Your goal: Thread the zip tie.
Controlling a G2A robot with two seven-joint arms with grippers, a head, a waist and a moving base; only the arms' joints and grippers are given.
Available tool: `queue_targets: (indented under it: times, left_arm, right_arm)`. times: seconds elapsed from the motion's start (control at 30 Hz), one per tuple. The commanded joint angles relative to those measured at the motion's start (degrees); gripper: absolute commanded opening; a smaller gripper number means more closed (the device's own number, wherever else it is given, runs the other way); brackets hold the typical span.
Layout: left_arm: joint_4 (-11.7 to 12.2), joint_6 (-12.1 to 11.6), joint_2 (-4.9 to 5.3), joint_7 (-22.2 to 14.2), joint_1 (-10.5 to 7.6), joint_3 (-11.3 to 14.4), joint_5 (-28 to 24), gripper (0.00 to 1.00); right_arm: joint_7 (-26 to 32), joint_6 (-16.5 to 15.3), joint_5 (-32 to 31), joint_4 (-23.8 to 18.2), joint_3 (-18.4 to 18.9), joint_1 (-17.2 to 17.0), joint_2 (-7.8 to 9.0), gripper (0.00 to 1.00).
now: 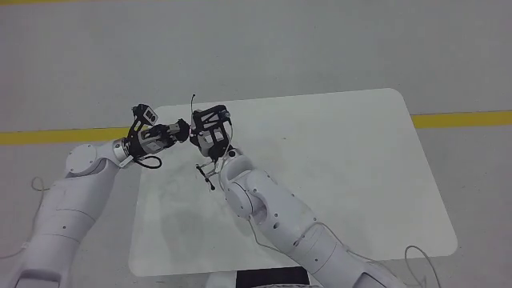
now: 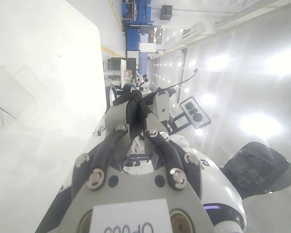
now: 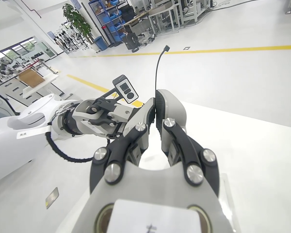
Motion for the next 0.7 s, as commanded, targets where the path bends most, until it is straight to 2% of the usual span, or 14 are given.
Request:
queue_targets:
  times: [0.0, 0.67]
  left_arm:
    - [0.00, 0.00, 0.00, 0.00, 0.00, 0.00, 0.00, 0.00]
    - [0.00, 0.00, 0.00, 0.00, 0.00, 0.00, 0.00, 0.00]
  right_arm:
    - [-0.06, -0.11, 0.06, 0.10, 0.05, 0.03, -0.06, 0.00]
    - [0.34, 0.30, -0.51, 1.33, 0.15, 0.39, -0.67, 0.00]
